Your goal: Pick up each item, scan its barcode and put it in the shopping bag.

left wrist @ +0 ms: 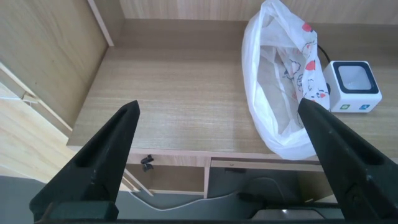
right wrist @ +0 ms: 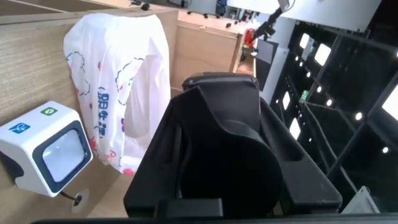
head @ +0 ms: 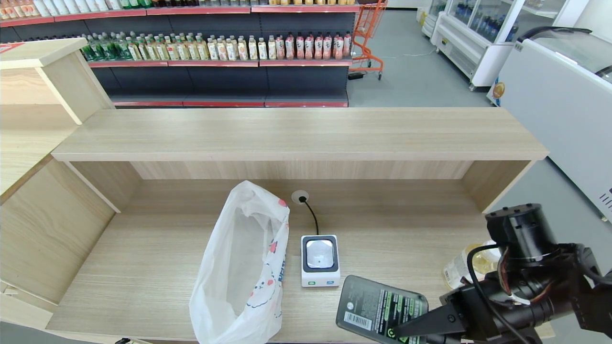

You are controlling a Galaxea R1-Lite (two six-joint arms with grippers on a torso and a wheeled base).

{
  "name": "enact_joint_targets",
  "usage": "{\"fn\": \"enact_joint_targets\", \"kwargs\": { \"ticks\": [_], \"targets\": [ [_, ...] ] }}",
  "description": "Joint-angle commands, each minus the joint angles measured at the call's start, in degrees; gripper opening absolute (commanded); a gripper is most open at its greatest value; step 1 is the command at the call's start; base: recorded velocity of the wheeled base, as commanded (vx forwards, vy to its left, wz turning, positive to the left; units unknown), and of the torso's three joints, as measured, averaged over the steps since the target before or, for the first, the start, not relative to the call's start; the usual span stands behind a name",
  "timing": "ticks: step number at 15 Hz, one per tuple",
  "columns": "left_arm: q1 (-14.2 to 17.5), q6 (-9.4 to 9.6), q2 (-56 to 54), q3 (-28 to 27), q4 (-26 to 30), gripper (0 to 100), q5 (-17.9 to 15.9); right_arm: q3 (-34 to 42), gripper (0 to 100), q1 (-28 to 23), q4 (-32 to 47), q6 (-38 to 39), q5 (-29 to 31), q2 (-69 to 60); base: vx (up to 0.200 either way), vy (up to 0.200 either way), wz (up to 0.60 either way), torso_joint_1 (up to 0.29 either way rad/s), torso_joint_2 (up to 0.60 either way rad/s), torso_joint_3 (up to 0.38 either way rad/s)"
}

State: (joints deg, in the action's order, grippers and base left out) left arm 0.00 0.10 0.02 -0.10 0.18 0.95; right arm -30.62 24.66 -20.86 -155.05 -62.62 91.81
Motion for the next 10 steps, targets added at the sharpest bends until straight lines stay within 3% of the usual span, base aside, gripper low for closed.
{"fn": "enact_joint_targets", "kwargs": {
  "ticks": [1,3,4,7,8,9,10],
  "targets": [
    [0.0,-0.01,0.0,0.0,0.0,100,0.0,-3.0,0,-0.6,0.2,12.4,2.1,-9.4,0.000,0.000,0.00,0.000,0.00,0.000],
    [0.0,-0.01,0.0,0.0,0.0,100,0.0,-3.2,0,-3.5,0.5,30.7,4.2,-18.0,0.000,0.000,0.00,0.000,0.00,0.000],
    [0.0,-0.01,0.0,0.0,0.0,100,0.0,-3.0,0,-5.4,3.2,51.2,4.3,-21.7,0.000,0.000,0.00,0.000,0.00,0.000],
    [0.0,-0.01,0.0,0.0,0.0,100,0.0,-8.0,0,-8.0,2.5,92.2,9.3,-26.0,0.000,0.000,0.00,0.000,0.00,0.000],
    [0.0,-0.01,0.0,0.0,0.0,100,0.0,-7.7,0,-9.7,1.9,101.6,11.4,-26.9,0.000,0.000,0.00,0.000,0.00,0.000],
    [0.0,-0.01,0.0,0.0,0.0,100,0.0,-4.6,0,-13.4,1.4,121.7,15.6,-28.4,0.000,0.000,0.00,0.000,0.00,0.000],
    [0.0,-0.01,0.0,0.0,0.0,100,0.0,-1.0,0,-14.7,1.4,135.8,18.9,-29.5,0.000,0.000,0.00,0.000,0.00,0.000]
  ]
}}
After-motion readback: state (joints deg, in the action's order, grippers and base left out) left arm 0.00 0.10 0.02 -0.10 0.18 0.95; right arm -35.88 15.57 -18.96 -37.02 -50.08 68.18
